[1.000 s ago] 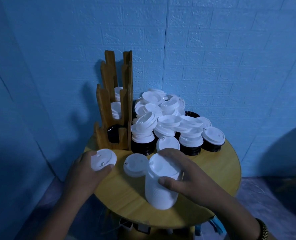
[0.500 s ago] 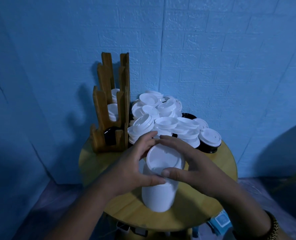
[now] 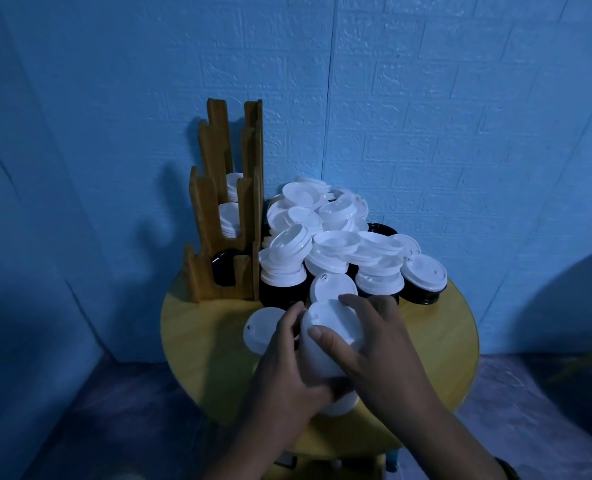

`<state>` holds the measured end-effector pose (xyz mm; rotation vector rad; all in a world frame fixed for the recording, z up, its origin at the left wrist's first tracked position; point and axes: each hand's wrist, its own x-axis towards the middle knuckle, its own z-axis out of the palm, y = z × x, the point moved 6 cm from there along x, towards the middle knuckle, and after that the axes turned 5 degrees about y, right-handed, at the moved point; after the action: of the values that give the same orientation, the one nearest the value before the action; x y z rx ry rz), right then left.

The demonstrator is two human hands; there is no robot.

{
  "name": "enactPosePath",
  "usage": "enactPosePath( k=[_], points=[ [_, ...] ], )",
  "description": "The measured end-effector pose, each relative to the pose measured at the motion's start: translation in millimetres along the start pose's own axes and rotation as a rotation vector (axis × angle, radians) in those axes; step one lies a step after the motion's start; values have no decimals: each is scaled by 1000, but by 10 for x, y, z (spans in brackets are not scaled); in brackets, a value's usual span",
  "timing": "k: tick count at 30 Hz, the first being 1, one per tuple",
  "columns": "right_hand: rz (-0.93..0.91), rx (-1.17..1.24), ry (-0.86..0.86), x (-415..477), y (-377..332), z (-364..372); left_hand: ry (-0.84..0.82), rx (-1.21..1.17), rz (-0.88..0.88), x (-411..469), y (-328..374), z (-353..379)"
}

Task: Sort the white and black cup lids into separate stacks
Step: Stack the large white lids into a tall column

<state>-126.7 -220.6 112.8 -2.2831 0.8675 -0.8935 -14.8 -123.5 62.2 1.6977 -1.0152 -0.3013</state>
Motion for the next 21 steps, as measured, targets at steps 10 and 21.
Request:
enactPosePath(
  k=[10,21],
  points=[
    [-121,89,-144,54,58,32,18,-61,-47,58,-79,37],
    [-34,325,-194,44,277,117,-151,-13,-25,205,-287,-317]
  ],
)
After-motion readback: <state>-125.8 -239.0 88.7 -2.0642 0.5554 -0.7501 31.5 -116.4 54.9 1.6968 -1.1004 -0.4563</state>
